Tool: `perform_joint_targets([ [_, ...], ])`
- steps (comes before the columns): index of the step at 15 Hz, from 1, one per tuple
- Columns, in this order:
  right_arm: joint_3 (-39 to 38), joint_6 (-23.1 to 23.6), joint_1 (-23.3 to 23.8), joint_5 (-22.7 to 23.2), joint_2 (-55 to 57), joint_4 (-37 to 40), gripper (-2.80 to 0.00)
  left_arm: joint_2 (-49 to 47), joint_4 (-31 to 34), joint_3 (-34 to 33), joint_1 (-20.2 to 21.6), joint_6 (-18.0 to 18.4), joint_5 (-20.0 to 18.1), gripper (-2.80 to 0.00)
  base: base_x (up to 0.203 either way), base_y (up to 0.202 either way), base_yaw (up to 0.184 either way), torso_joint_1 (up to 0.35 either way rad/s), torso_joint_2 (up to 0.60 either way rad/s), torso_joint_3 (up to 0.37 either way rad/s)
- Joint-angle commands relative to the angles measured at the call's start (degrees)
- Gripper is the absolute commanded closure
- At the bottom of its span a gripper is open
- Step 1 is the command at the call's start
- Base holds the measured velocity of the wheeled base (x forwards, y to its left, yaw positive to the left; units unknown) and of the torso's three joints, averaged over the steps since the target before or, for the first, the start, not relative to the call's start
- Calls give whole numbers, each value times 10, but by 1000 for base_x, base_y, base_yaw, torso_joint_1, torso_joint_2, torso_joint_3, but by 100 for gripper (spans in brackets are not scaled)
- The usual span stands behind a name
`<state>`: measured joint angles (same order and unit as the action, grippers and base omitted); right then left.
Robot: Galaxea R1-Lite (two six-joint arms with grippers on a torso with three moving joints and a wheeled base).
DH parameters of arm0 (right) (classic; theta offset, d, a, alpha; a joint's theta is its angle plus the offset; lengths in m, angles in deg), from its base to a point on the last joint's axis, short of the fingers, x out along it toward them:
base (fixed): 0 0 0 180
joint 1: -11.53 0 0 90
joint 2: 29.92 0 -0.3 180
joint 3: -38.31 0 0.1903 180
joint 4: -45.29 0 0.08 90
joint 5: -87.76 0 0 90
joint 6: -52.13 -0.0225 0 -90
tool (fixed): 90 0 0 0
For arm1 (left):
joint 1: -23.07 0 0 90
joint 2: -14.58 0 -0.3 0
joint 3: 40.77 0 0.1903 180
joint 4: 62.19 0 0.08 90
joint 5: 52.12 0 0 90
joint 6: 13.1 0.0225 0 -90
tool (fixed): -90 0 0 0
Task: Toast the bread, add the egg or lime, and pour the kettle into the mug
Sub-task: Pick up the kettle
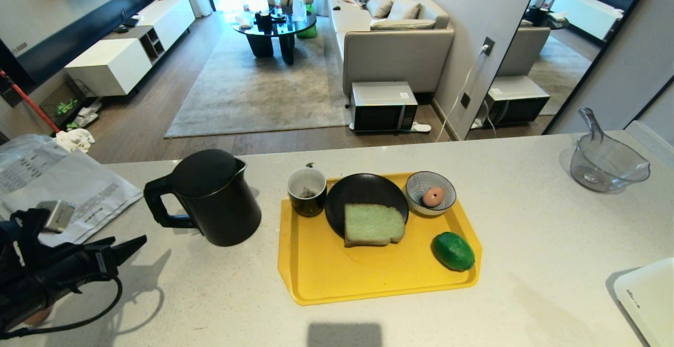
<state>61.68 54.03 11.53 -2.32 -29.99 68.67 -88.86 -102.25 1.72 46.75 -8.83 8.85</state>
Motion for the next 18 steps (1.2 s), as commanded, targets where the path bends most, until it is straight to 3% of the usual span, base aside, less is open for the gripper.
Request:
perform_joint_targets([
  [1, 0, 0, 0, 0, 1, 0, 0, -18, -21, 12, -3, 0, -2, -280, 0, 0, 0, 0, 0, 0],
  [13, 0, 0, 0, 0, 1, 0, 0, -87, -42, 86, -32, 1, 2, -280, 0, 0, 0, 0, 0, 0],
  [18, 0, 0, 0, 0, 1, 0, 0, -111, -40, 115, -47, -2, 40, -280, 0, 0, 0, 0, 0, 0],
])
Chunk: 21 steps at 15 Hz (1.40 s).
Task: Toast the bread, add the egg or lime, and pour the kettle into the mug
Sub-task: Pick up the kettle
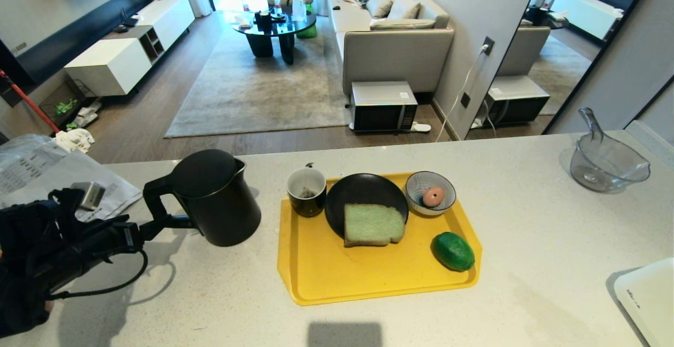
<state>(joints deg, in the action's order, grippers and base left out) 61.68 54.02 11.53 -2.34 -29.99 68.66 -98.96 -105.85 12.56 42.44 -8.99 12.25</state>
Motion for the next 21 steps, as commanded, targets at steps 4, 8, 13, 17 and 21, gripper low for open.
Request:
perform_joint_targets([
  [4, 0, 0, 0, 0, 1, 0, 0, -23, -4, 35, -16, -5, 32, -280, 0, 0, 0, 0, 0, 0],
  [8, 0, 0, 0, 0, 1, 0, 0, -46, -1, 76, -33, -3, 52, -280, 0, 0, 0, 0, 0, 0],
  [13, 0, 0, 0, 0, 1, 0, 0, -66, 1, 120, -55, -2, 69, -280, 0, 0, 0, 0, 0, 0],
  [17, 0, 0, 0, 0, 1, 0, 0, -74, 1, 136, -67, -2, 79, -280, 0, 0, 0, 0, 0, 0],
  [21, 0, 0, 0, 0, 1, 0, 0, -76, 1, 135, -72, -5, 79, 0, 0, 0, 0, 0, 0, 0],
])
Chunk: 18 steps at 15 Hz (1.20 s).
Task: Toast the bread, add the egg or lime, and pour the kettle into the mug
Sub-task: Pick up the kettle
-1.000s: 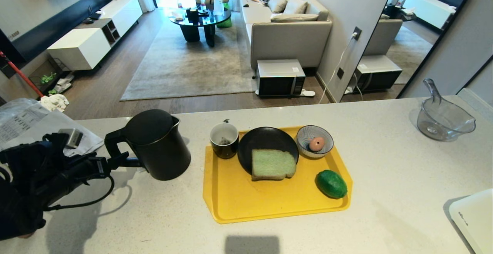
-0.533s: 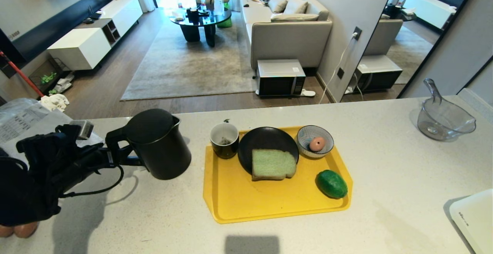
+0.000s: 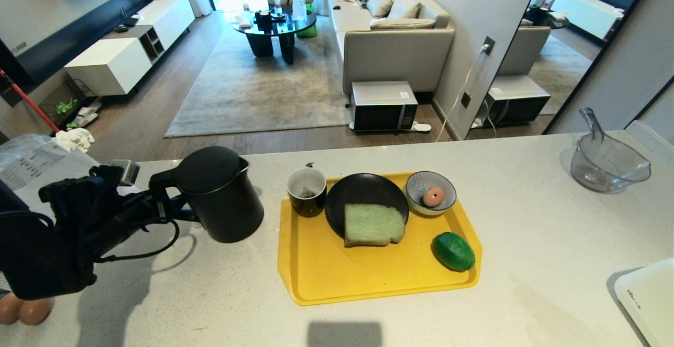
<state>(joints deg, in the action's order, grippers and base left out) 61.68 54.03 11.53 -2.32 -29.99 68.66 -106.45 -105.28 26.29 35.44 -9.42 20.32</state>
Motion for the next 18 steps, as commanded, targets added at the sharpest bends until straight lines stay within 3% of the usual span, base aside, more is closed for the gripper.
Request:
perform_joint_targets([
  [1, 0, 0, 0, 0, 1, 0, 0, -1, -5, -3, -6, -2, -1, 0, 0, 0, 0, 0, 0, 0],
  [10, 0, 0, 0, 0, 1, 0, 0, 18, -7, -6, -20, -10, 0, 0, 0, 0, 0, 0, 0, 0],
  [18, 0, 0, 0, 0, 1, 0, 0, 49, -13, -24, -36, -29, 31, 0, 0, 0, 0, 0, 0, 0],
])
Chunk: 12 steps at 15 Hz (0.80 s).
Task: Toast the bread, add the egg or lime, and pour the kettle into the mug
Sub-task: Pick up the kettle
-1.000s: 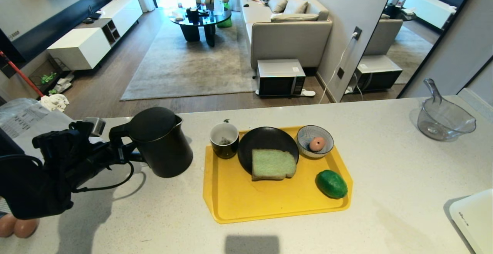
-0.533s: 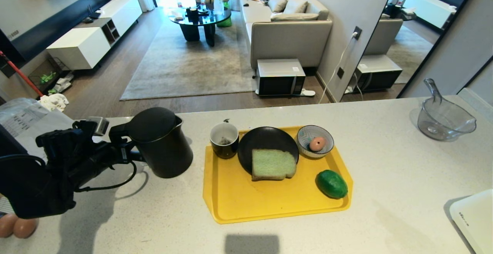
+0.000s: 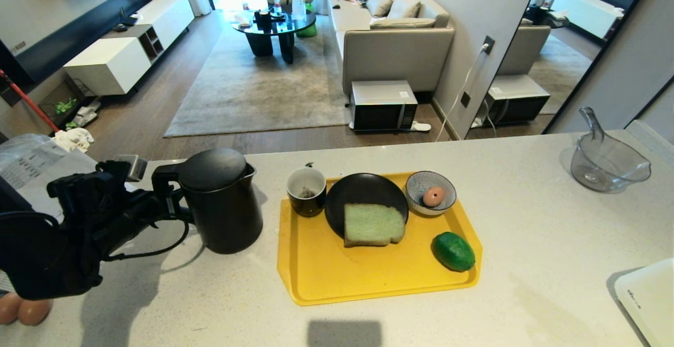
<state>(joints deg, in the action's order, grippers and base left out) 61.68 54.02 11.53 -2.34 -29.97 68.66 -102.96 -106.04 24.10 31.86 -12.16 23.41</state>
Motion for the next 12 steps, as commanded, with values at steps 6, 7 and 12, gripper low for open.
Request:
perform_joint_targets([
  [6, 0, 0, 0, 0, 0, 0, 0, 81, -16, -30, -1, -7, 11, 0, 0, 0, 0, 0, 0, 0],
  [7, 0, 0, 0, 0, 0, 0, 0, 92, -23, -33, -1, -12, 13, 0, 0, 0, 0, 0, 0, 0],
  [12, 0, 0, 0, 0, 0, 0, 0, 149, -27, -36, 0, -23, 35, 0, 0, 0, 0, 0, 0, 0],
])
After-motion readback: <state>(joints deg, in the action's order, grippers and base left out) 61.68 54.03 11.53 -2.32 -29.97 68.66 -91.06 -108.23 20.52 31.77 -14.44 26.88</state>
